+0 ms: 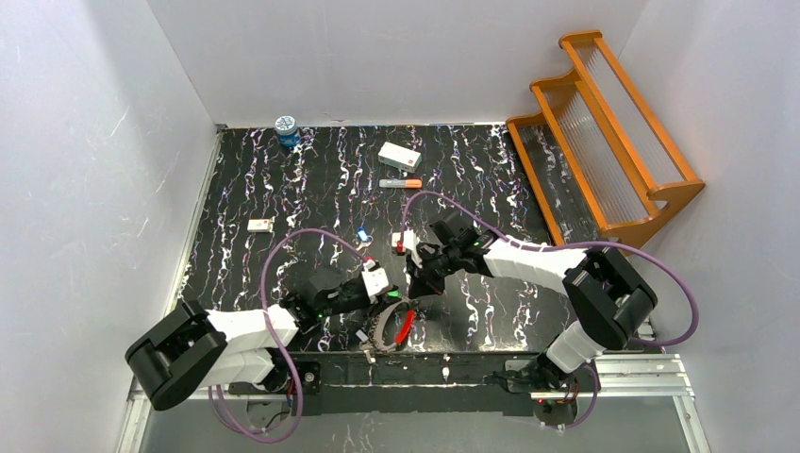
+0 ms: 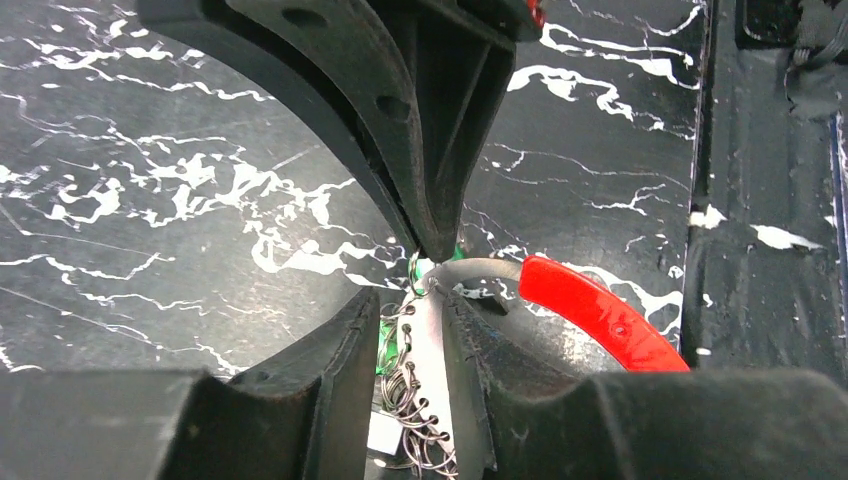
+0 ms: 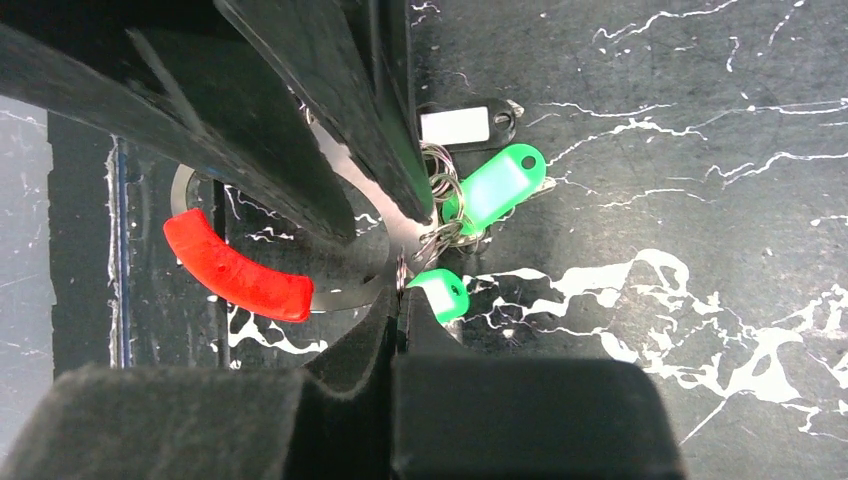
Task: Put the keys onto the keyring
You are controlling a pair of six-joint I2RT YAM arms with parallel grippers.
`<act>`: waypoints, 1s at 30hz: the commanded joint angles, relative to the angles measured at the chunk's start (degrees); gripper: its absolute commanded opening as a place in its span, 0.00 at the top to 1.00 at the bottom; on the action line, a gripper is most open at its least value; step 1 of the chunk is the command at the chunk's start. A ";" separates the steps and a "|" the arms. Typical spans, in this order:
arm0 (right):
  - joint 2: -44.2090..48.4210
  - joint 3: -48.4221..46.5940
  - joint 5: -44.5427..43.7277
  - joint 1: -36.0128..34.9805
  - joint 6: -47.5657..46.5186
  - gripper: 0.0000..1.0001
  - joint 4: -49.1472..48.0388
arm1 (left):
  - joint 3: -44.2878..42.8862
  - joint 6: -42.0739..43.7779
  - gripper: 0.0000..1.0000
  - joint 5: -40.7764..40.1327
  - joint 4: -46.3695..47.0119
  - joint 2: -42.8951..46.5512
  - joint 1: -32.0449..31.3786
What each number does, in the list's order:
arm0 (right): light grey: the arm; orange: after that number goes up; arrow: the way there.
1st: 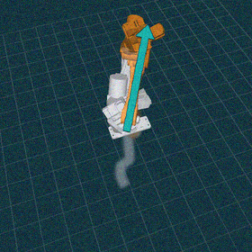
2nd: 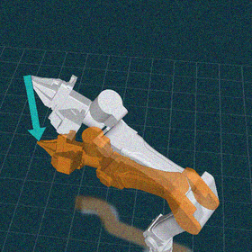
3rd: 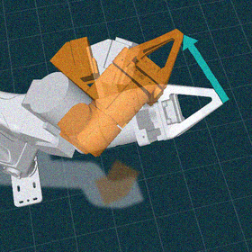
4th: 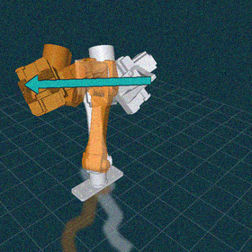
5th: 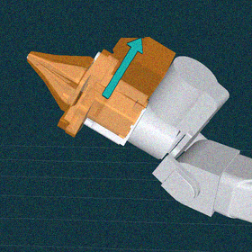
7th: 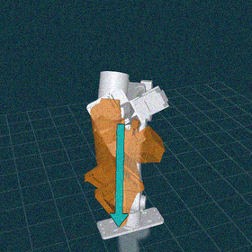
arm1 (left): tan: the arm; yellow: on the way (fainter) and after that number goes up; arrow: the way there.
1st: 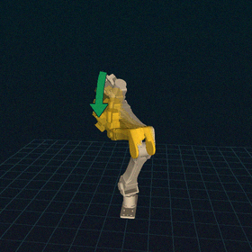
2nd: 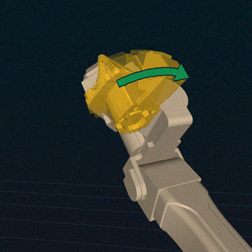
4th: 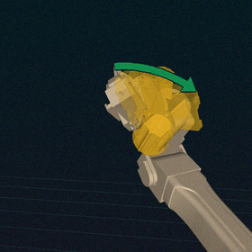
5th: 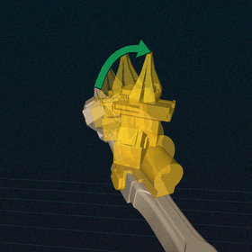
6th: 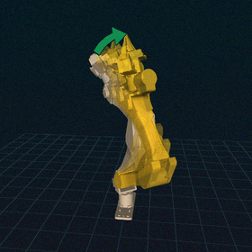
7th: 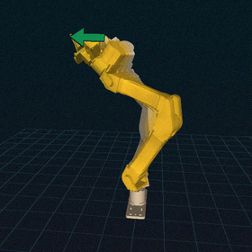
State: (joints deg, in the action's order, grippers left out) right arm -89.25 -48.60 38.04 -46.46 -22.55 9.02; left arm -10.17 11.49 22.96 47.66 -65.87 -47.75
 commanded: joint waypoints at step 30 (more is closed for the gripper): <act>2.29 -1.51 1.40 -1.09 1.27 0.97 -3.43 | -4.38 0.47 1.00 4.12 -0.74 -5.76 -0.33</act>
State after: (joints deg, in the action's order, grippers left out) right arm -89.19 -48.62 39.24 -47.27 -22.65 8.95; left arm -14.00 11.92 27.03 45.76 -73.73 -47.75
